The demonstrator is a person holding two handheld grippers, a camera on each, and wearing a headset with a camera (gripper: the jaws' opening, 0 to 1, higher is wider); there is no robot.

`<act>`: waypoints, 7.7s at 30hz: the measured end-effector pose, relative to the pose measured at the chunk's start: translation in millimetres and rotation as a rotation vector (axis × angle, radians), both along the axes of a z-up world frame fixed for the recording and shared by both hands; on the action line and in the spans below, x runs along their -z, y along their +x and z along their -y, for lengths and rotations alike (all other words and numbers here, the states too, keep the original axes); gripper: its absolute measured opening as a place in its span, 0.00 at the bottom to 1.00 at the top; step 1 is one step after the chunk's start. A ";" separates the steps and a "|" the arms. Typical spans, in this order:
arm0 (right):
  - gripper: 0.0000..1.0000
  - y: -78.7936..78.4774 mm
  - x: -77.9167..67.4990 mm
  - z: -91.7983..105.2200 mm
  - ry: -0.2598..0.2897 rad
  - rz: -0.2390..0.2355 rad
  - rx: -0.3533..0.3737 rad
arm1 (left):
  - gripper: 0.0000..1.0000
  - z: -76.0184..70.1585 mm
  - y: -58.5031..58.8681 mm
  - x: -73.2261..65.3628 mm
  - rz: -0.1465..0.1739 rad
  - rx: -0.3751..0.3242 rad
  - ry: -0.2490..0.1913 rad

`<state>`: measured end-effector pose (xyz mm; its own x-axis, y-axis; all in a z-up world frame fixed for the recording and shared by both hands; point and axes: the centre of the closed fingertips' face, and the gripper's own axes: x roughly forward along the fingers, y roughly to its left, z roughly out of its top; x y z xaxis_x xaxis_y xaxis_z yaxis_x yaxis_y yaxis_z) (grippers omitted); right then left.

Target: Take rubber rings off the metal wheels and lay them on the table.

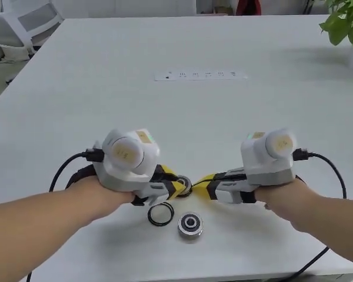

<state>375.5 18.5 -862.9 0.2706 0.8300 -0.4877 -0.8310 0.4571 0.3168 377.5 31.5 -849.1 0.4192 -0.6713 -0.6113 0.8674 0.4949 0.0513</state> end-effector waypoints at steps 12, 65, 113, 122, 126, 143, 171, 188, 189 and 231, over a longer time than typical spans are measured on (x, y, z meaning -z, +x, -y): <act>0.00 7.8 -9.3 2.9 0.116 -0.108 0.110 | 0.12 2.0 -2.3 0.3 -0.006 -0.017 0.005; 0.00 -23.8 -35.3 -13.0 0.249 -0.231 0.016 | 0.12 4.2 -3.1 0.2 0.025 -0.029 0.030; 0.00 -13.5 -49.8 -8.0 0.216 -0.159 0.073 | 0.27 -7.5 -29.1 -42.9 0.052 0.031 -0.066; 0.00 -16.8 -56.4 -10.1 0.223 -0.149 0.061 | 0.33 -24.0 -38.4 -58.3 0.061 0.021 -0.100; 0.00 -20.1 -58.4 -12.8 0.222 -0.145 0.050 | 0.34 -31.6 -41.2 -61.7 0.065 0.016 -0.106; 0.00 -38.9 -58.4 -31.1 0.208 -0.180 -0.016 | 0.40 -54.6 -55.3 -65.9 0.060 -0.003 -0.113; 0.00 -57.0 -19.7 -46.1 0.093 -0.306 -0.093 | 0.49 -75.0 -66.5 -53.1 0.023 -0.028 -0.108; 0.00 -55.0 -10.7 -42.5 0.064 -0.325 -0.069 | 0.49 -77.2 -65.7 -45.0 0.008 -0.031 -0.098; 0.00 -54.7 -10.5 -42.3 0.064 -0.325 -0.067 | 0.49 -77.4 -65.2 -44.8 0.008 -0.032 -0.098; 0.08 -42.0 -14.7 -34.4 0.085 -0.319 -0.006 | 0.48 -81.2 -61.1 -40.9 -0.003 -0.039 -0.079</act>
